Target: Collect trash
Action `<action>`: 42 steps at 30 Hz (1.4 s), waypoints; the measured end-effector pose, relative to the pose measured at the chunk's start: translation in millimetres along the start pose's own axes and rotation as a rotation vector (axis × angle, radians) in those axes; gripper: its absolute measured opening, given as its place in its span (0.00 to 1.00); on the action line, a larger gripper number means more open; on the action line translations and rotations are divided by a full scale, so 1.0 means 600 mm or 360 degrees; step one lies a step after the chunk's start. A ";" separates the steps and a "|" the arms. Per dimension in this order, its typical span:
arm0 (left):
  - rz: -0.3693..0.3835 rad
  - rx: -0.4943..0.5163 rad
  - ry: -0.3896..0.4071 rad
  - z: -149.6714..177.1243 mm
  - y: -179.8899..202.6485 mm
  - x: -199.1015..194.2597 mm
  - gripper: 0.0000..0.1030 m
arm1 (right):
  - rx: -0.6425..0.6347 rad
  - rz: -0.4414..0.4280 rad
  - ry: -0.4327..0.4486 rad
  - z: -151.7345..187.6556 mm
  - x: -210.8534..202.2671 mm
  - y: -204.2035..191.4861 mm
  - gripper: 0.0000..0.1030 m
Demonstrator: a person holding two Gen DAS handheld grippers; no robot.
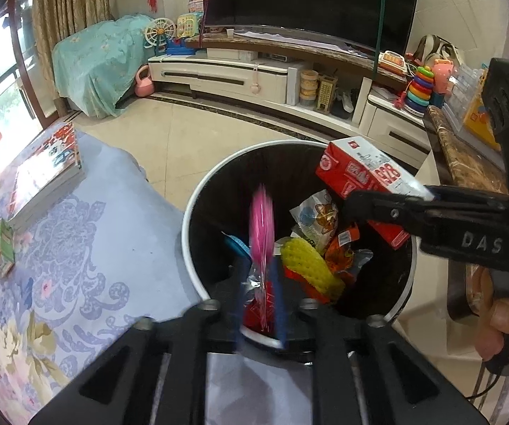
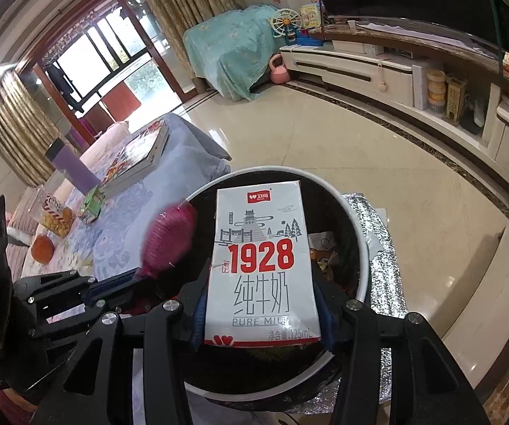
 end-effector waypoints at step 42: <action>-0.0483 -0.0255 0.1032 0.382 -0.008 -0.474 1.00 | -0.0090 0.0322 0.1190 0.194 -0.368 -0.179 1.00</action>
Point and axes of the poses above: each gripper's, at about its wrist camera, not at the fingertips, and x roughly the way its jaws point, y to its right, z to its underside, the point moved 9 cm from there along x, roughly the way its jaws point, and after that the axes turned 11 degrees about z, right-handed, at the moved point
